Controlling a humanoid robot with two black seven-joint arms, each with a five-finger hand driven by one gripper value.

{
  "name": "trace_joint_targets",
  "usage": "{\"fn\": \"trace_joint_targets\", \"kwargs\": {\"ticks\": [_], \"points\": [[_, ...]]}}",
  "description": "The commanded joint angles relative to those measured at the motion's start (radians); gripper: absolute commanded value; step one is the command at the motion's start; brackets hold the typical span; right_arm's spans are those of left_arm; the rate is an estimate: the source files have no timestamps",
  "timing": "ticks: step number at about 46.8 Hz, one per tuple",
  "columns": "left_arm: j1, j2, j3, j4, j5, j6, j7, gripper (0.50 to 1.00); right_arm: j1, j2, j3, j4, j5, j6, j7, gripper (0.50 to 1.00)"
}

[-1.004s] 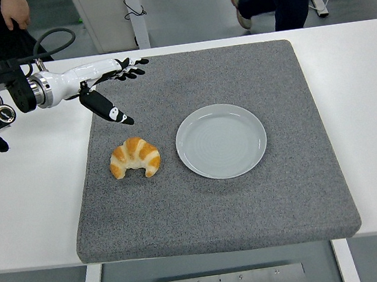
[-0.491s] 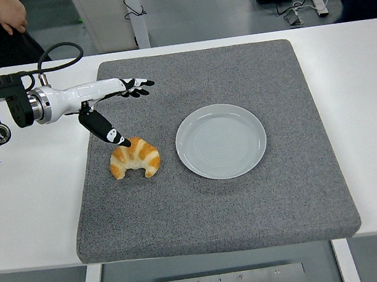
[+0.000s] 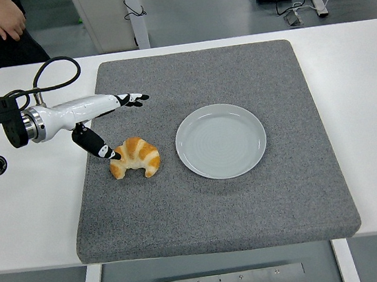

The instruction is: Place the bread on the plate

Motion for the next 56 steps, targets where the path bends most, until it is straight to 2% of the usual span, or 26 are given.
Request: {"fn": "trace_joint_targets", "kwargs": {"ticks": [1,12,20,26,34,40,46,56], "points": [[0.021,-0.001,0.000,0.000,0.020,0.026,0.001,0.951,0.000,0.000,0.000,-0.001,0.000,0.000,0.000,1.000],[0.055,-0.007,0.001,0.000,0.028,0.064,-0.001,0.952,0.000,0.000,0.000,-0.001,0.000,0.000,0.000,1.000],[0.103,-0.027,0.000,0.000,0.095,0.134,-0.001,0.952,0.000,0.000,0.000,-0.001,0.000,0.000,0.000,1.000],[0.110,-0.043,0.000,0.003,0.095,0.162,0.002,0.952,0.000,0.000,0.000,-0.001,0.000,0.000,0.000,1.000],[0.146,-0.064,0.000,0.003,0.095,0.230,0.014,0.952,0.000,0.000,0.000,0.001,0.000,0.000,0.000,1.000],[0.159,-0.076,0.000,0.006,0.095,0.240,0.025,0.952,0.000,0.000,0.000,-0.001,0.000,0.000,0.000,1.000],[0.167,-0.086,0.000,0.011,0.095,0.254,0.071,0.952,0.000,0.000,0.000,0.001,0.000,0.000,0.000,1.000],[0.179,-0.087,0.000,0.020,0.097,0.282,0.073,0.952,0.000,0.000,0.000,0.001,0.000,0.000,0.000,1.000]]}}
